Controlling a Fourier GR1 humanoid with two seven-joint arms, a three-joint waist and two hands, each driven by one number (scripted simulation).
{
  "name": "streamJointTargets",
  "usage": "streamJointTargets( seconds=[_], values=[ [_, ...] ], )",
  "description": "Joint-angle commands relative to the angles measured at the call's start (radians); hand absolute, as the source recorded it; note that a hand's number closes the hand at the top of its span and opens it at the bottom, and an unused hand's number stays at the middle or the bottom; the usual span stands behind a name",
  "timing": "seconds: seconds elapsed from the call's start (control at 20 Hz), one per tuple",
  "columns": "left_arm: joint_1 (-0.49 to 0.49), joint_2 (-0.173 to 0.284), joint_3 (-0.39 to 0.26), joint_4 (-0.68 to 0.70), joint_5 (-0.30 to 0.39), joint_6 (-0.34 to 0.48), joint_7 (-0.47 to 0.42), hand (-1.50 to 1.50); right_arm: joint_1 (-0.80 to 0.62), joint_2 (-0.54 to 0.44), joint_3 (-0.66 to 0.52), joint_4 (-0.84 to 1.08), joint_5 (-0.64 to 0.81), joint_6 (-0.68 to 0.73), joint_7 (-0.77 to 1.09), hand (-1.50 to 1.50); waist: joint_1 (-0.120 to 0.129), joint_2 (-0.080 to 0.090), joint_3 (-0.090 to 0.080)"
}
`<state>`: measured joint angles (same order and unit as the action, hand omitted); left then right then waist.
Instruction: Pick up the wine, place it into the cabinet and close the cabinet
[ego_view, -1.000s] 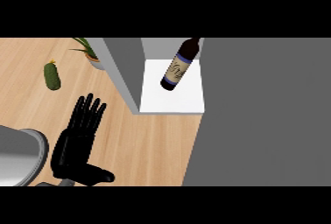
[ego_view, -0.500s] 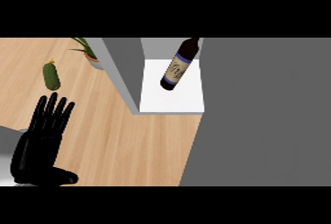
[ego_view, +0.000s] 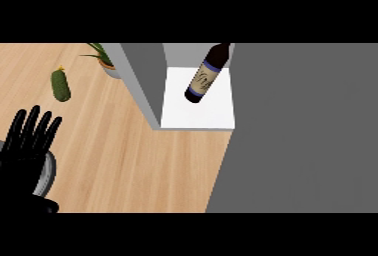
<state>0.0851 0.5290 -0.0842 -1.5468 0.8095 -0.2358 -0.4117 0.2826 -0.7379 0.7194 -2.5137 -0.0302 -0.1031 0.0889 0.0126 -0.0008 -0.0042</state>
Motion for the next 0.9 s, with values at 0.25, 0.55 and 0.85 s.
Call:
streamJointTargets(
  seconds=[0.25,0.55,0.85],
  values=[
    [-0.023,0.026,0.034,0.031,0.027,-0.051,0.021,-1.5,-0.15,0.2,0.124,-0.11,-0.042,-0.037,0.172,1.5,0.018,0.003,-0.003],
    [-0.052,0.049,0.058,0.041,0.051,-0.062,0.05,-1.5,-0.297,0.294,0.09,-0.006,-0.078,-0.023,0.254,1.5,0.046,0.007,-0.004],
    [-0.061,0.055,0.062,0.07,0.055,-0.104,0.051,-1.5,-0.554,0.47,0.043,0.176,-0.067,-0.063,0.382,1.5,0.064,0.007,-0.005]
  ],
)
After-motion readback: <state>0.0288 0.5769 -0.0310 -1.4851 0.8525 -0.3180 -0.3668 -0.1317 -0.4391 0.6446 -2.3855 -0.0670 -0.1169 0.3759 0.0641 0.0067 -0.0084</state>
